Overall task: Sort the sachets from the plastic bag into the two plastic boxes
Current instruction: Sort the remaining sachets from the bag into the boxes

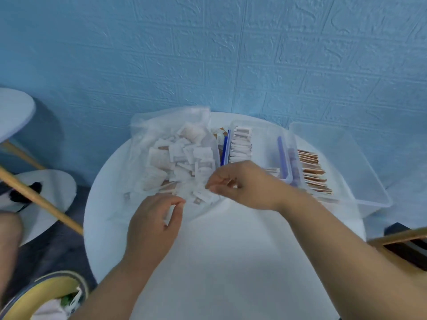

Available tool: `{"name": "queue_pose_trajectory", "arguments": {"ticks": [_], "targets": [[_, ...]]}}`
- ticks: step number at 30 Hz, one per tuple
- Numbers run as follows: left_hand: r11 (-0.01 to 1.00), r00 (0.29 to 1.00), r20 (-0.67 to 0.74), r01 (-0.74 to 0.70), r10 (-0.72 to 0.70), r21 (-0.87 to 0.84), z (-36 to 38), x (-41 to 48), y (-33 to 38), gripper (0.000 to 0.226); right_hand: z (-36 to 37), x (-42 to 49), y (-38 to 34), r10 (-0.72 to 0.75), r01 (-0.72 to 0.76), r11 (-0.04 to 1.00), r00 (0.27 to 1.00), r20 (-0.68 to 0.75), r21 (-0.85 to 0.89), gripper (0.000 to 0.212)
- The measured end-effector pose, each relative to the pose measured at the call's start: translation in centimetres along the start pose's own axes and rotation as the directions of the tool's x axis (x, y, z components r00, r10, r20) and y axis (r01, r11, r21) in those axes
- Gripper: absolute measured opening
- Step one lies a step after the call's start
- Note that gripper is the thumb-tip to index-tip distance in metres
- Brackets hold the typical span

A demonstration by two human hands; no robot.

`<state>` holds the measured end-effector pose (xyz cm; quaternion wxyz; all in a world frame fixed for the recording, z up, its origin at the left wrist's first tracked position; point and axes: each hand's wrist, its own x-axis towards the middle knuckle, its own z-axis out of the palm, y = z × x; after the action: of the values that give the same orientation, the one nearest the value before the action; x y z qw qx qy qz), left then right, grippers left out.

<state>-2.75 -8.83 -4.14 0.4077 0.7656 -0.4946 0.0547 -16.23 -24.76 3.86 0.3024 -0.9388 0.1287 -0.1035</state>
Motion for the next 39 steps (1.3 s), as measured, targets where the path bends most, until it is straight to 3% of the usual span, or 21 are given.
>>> {"name": "queue_pose_trajectory", "arguments": {"ticks": [3, 6, 11, 14, 16, 20, 25, 29, 32, 34, 39], "targets": [[0.974, 0.994, 0.084, 0.051, -0.072, 0.222, -1.5, -1.2, -2.2, 0.037, 3.9, 0.2, -0.4, -0.055, 0.064, 0.994, 0.993, 0.104, -0.093, 0.021], [0.927, 0.974, 0.163, 0.086, -0.154, 0.364, -1.6, -1.8, -3.1, 0.035, 6.6, 0.3, 0.0, 0.012, -0.003, 0.972, 0.999, 0.037, -0.234, 0.03], [0.934, 0.956, 0.281, -0.027, -0.08, 0.357, -1.0, -2.4, -3.1, 0.049, 9.0, -0.1, 0.0, 0.119, -0.122, 0.906, 0.992, -0.033, -0.406, 0.042], [0.974, 0.961, 0.277, -0.065, 0.002, 0.219, -0.7, -2.5, -2.8, 0.044, 10.1, -0.4, 0.2, 0.082, -0.088, 0.952, 0.996, -0.034, -0.292, 0.04], [0.989, 0.971, 0.236, -0.001, -0.033, 0.145, -0.8, -1.9, -2.7, 0.045, 10.1, -0.4, 0.5, 0.071, -0.087, 0.979, 0.993, -0.095, -0.184, 0.036], [0.975, 0.97, 0.227, 0.043, -0.093, 0.216, -0.5, -1.0, -2.9, 0.048, 9.3, 0.0, 1.4, 0.136, -0.189, 0.961, 0.958, -0.253, -0.201, 0.034], [0.977, 0.945, 0.288, 0.104, -0.155, 0.185, -0.4, -0.1, -2.4, 0.044, 9.9, 0.3, 1.1, 0.154, -0.197, 0.932, 0.975, -0.159, -0.305, 0.039], [0.968, 0.92, 0.348, 0.103, -0.181, 0.231, -0.5, 0.4, -2.5, 0.056, 9.2, 0.2, -0.1, 0.15, -0.163, 0.98, 0.982, -0.113, -0.112, 0.035], [0.965, 0.9, 0.397, 0.086, -0.182, 0.249, -1.0, 0.8, -2.2, 0.056, 8.3, 0.2, -0.3, 0.169, -0.174, 0.985, 0.955, -0.244, -0.002, 0.03], [0.965, 0.885, 0.432, 0.063, -0.172, 0.256, -1.2, 1.2, -2.1, 0.054, 7.9, 0.6, 0.1, 0.216, -0.239, 0.97, 0.934, -0.284, -0.049, 0.031], [0.952, 0.829, 0.518, 0.052, -0.209, 0.301, -1.5, 2.2, -2.1, 0.056, 8.5, 1.7, 0.8, 0.294, -0.312, 0.938, 0.947, -0.131, -0.153, 0.034]]}}
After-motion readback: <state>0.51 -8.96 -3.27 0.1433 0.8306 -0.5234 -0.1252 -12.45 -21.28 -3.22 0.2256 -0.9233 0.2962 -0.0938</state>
